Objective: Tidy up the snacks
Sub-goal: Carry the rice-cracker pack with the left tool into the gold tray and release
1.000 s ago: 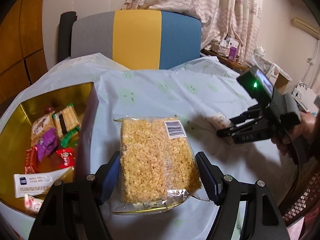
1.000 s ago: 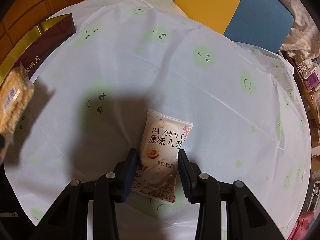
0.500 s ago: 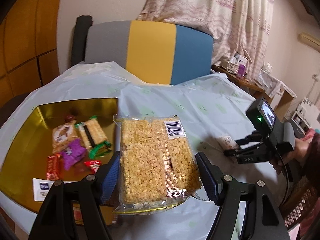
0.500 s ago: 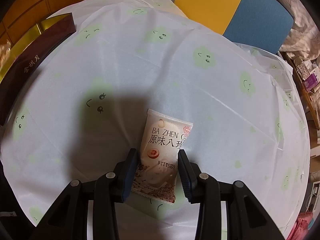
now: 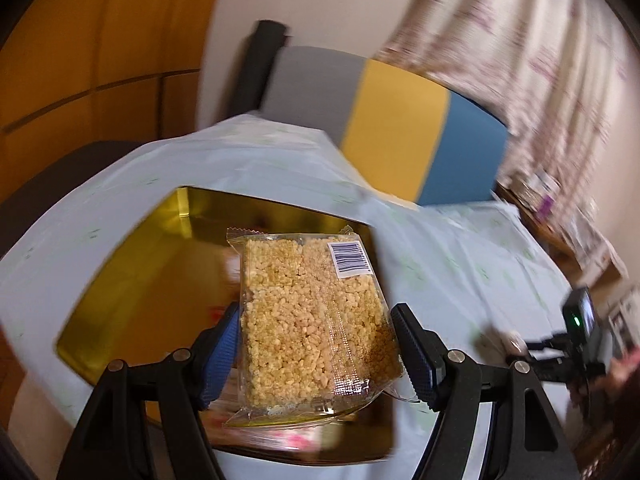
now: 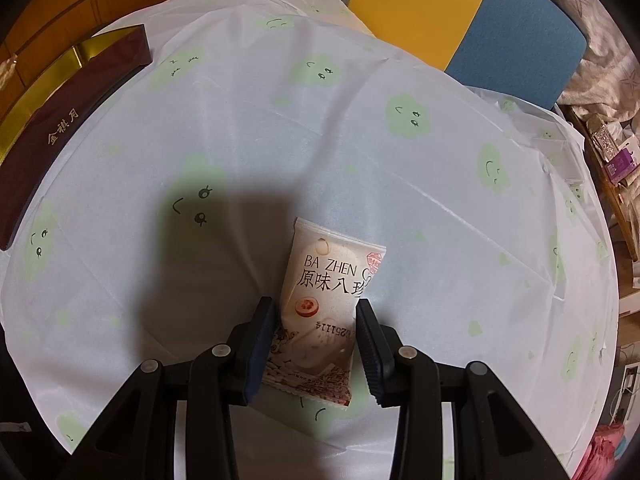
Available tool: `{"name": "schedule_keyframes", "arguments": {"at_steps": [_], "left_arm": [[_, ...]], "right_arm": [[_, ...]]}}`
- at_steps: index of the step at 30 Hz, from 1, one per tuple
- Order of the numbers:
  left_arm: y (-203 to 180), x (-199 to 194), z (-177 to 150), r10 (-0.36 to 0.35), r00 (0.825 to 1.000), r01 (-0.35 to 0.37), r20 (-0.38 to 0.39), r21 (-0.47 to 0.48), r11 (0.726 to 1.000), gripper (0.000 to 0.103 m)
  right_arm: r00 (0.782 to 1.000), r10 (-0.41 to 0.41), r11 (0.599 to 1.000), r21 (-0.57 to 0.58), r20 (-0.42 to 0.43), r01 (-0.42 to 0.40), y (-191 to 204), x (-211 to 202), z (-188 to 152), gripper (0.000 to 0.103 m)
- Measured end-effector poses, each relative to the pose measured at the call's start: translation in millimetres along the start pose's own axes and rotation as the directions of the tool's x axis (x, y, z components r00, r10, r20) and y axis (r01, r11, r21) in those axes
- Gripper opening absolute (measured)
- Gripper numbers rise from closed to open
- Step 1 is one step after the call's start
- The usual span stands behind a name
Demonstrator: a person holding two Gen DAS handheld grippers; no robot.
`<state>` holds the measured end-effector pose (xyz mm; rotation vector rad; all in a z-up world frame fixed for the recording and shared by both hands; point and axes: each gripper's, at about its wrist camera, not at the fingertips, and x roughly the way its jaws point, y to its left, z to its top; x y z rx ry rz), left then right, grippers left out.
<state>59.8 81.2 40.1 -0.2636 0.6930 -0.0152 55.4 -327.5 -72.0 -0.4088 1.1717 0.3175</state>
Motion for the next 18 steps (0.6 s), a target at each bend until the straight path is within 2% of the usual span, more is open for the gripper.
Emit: {"name": "schedule_keyframes", "arguments": {"at_steps": [6,12,18], "left_arm": [[53,6,5,0.065,0.997,-0.069,-0.035,-0.147,0.987,0.074],[81,27,15,0.036,0.995,-0.061,-0.09,-0.286,0.956,0.074],[90,59,22,0.042,0.987,-0.092,-0.158,-0.328,0.94,0.074]], "right_arm": [[1.0,-0.014,1.0,-0.021,0.003,0.014,4,0,-1,0.04],[1.0,-0.017,0.999,-0.027,0.004,0.017,8,0,-1,0.04],[1.0,-0.018,0.999,-0.026,0.004,0.018,8,-1,-1,0.04]]}}
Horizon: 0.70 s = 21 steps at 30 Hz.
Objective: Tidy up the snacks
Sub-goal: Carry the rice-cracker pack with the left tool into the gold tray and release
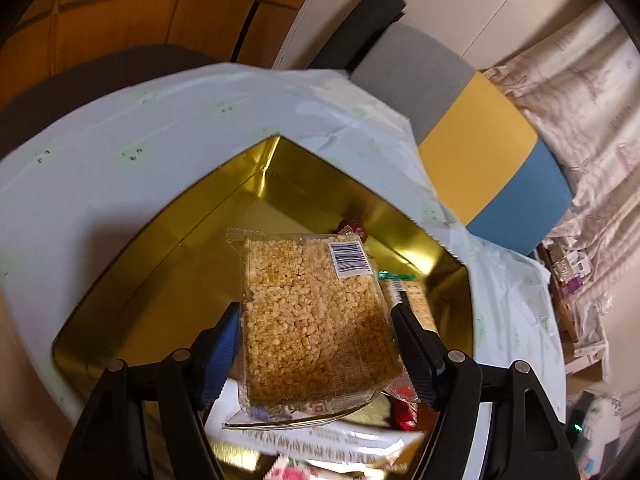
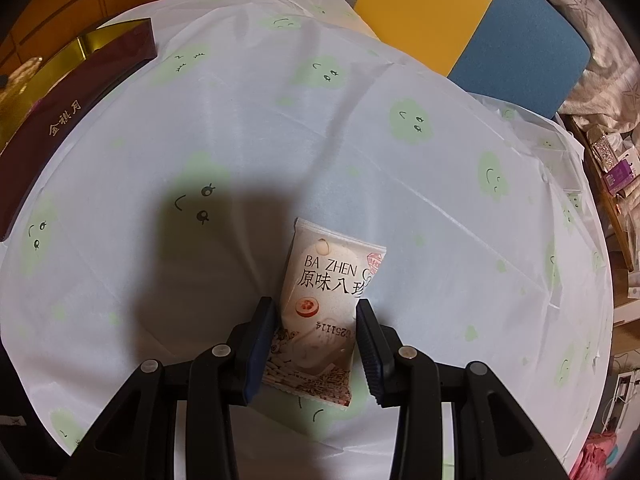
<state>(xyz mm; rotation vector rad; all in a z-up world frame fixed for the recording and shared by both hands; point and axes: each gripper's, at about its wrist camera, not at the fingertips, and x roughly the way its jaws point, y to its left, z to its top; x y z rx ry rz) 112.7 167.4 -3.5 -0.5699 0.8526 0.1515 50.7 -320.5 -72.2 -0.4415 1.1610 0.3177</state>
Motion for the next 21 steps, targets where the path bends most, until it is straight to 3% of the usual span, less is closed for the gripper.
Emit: {"name": "schedule_keyframes", "arguments": {"at_steps": [4,6,15,21], "left_arm": [[2,24,5,0.097,0.995,-0.097,-0.033,0.015,0.995,0.074],[5,25,2,0.095,0.995,-0.095,-0.039,0.017,0.995,0.074],[-13,0,-14,0.162,0.983,-0.173,0.086,0.142,0.975,0.074],[-31,-22,-32,0.155,0.975,-0.188,0.159,0.219,0.957,0.074]], "right_arm": [[1.0,-0.006,1.0,-0.001,0.0,0.006,1,-1,0,0.04],[1.0,-0.005,1.0,0.0,0.0,0.005,1,-2,1,0.04],[1.0,-0.004,1.0,0.001,-0.002,0.004,-1,-1,2,0.04],[1.0,-0.019,1.0,-0.008,-0.001,0.019,1,-1,2,0.04]]}}
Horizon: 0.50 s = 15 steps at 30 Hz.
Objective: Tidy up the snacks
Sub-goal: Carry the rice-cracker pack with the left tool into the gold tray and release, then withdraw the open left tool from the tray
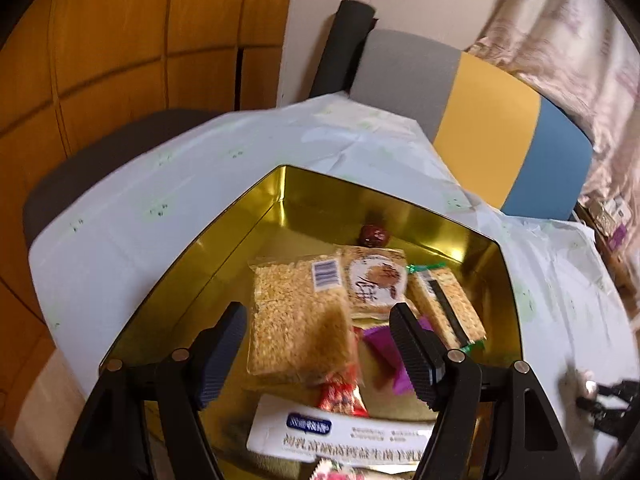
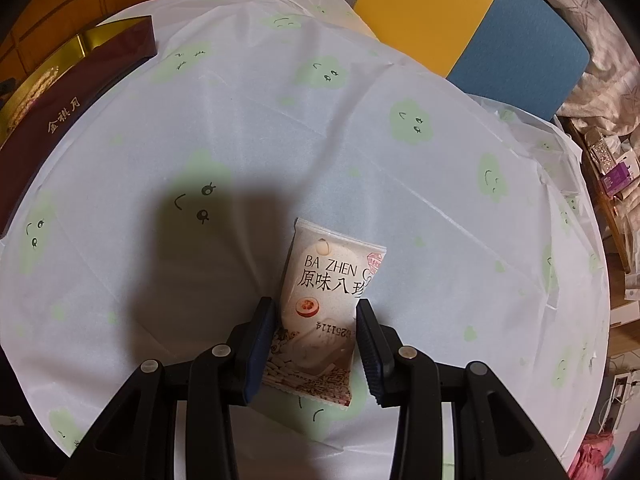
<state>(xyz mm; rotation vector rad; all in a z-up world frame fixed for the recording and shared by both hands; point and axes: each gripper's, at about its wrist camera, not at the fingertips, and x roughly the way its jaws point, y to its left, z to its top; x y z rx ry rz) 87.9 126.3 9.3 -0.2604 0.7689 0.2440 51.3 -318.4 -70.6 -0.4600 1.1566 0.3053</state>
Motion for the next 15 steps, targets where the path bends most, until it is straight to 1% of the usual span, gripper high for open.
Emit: {"name": "schedule_keyframes", "arguments": {"at_steps": [6,11,15], "left_arm": [[-16,-17,-10,-0.034,0.999,0.034,0.013,0.042,0.999,0.075],[-27,-28,-17,-0.052,0.998,0.05,0.025,0.089,0.995,0.075],[-30,-35,-22,-0.065,0.997,0.061,0.03,0.106,0.993,0.075]], "right_arm": [[1.0,-0.018,1.0,-0.012,0.002,0.018,3,-1,-1,0.04],[0.999,-0.035,0.999,-0.016,0.004,0.035,7,0,-1,0.04],[0.999,-0.035,0.999,-0.016,0.005,0.036,10,0,-1,0.04]]}}
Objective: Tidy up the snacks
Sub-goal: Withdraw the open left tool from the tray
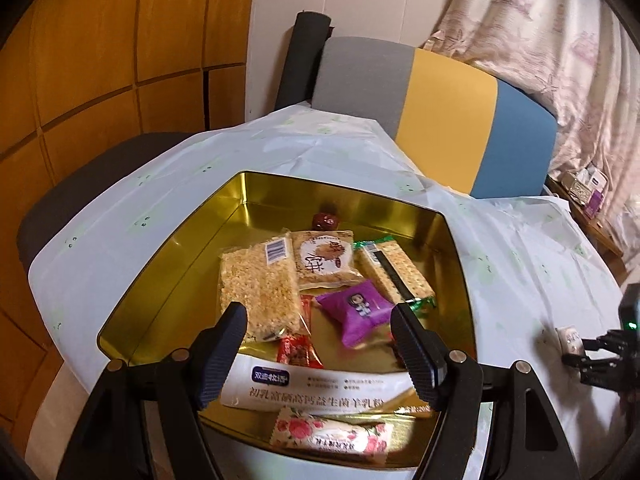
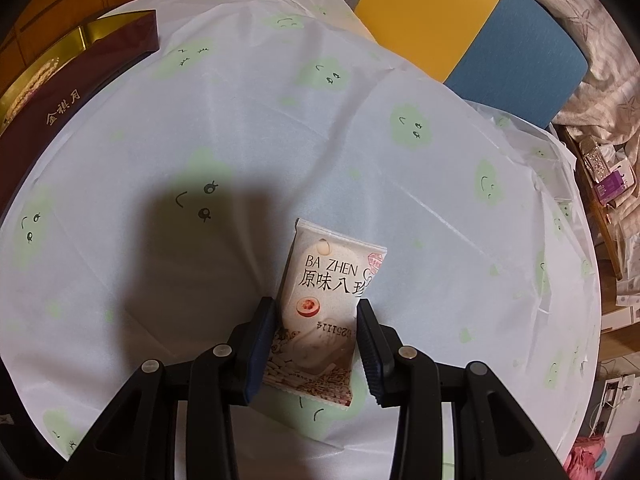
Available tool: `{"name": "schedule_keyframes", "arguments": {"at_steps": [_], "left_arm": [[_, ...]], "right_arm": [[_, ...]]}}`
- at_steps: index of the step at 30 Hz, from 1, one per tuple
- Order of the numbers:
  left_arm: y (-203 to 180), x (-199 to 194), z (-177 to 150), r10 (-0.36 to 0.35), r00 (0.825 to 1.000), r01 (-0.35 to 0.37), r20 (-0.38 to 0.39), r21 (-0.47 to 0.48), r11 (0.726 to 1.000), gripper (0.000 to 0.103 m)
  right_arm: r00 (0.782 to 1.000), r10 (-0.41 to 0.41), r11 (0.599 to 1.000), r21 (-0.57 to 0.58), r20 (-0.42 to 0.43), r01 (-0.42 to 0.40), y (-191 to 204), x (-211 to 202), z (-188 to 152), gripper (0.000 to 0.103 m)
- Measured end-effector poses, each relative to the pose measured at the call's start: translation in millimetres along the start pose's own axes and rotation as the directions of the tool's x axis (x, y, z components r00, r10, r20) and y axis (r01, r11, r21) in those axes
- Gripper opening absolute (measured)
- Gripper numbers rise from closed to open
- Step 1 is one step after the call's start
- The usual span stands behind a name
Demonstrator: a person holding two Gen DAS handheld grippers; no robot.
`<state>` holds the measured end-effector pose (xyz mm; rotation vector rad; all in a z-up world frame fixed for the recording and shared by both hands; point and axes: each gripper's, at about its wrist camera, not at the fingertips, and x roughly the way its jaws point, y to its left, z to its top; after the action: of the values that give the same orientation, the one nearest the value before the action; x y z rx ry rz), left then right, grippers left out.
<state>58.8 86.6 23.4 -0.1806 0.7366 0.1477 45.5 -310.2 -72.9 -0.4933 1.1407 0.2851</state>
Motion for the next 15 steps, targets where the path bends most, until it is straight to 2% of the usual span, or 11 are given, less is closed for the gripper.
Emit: {"name": "schedule_keyframes", "arguments": {"at_steps": [10,15], "left_arm": [[-5,-13,-5,-0.037,0.999,0.037,0.021,0.02,0.999,0.075],[-1,-14,-8,-0.05,0.999,0.049,0.016,0.01,0.999,0.075]], "right_arm": [[1.0,0.024,0.999,0.038,-0.012,-0.024,-8,1,3,0.038],[1.0,0.009,0.998,0.054,-0.029,-0.008,-7,0,6,0.038]]}}
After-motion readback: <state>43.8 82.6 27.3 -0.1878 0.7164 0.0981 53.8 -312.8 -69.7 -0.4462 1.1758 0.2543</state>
